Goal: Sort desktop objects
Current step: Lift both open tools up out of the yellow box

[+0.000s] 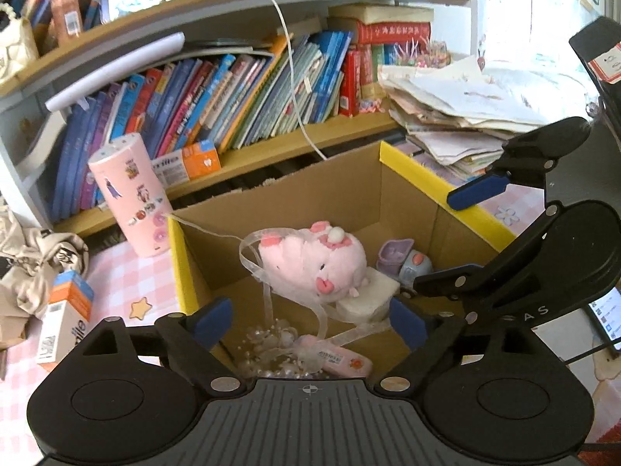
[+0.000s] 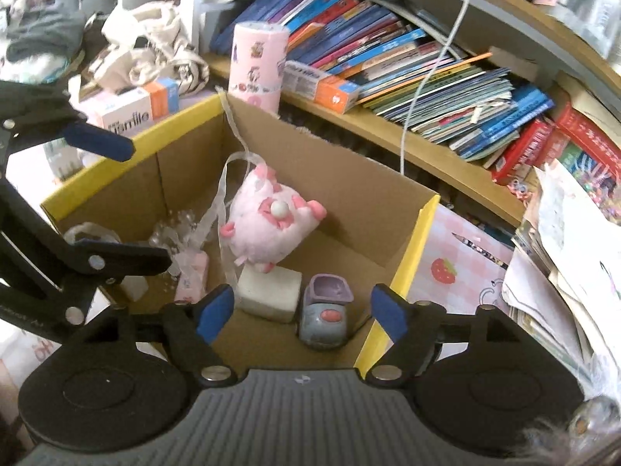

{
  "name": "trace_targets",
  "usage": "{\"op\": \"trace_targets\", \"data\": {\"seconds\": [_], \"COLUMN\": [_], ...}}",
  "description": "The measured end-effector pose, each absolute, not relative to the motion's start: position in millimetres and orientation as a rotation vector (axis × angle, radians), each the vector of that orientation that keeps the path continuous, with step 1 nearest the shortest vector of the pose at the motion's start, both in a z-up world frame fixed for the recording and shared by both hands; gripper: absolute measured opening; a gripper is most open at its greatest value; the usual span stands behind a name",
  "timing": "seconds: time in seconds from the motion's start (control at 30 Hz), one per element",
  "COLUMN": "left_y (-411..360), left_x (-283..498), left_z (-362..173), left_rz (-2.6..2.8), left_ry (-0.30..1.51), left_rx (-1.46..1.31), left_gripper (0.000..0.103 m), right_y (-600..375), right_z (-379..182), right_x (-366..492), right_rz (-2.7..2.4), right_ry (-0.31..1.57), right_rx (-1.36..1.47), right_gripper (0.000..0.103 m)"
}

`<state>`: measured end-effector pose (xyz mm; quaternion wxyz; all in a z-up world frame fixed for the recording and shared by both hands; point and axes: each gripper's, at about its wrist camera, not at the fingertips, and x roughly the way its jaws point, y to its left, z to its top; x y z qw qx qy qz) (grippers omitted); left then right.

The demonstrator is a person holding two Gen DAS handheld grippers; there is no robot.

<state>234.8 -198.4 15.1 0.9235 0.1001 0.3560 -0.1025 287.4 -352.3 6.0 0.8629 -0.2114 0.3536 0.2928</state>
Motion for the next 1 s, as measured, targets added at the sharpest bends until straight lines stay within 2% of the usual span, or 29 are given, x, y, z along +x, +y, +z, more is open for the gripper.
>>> {"op": "trace_targets", "data": {"seconds": [0.1,0.37,0.47,1.0], "left_y": [-196.7,-187.5,-182.8,-131.1], "left_x": [224.7,203.8,196.7,146.3], "left_z": [20.7,29.0,28.9,29.4], "left_rz": [-0.203,-0.193,-0.202,-0.304], "left_ry": [0.71,0.666,0.659,0.658], "left_rx": [0.204,0.159,0.145,0.177], "left_gripper": [0.094,0.097,0.097,0.098], "right_y": [-357.0,-371.0,-370.9,-331.1], "right_z": [10.5,19.2,21.1,17.5], "right_x": [280.1,263.8,251.8,173.4], "right_rz": [0.581,0.462,0.408,0.213], "right_ry": [0.72,0.709,0.687,0.693], "right_rx": [-0.406,-0.256,-0.243,-0.16], "right_gripper": [0.084,0.087,0.091,0.099]}}
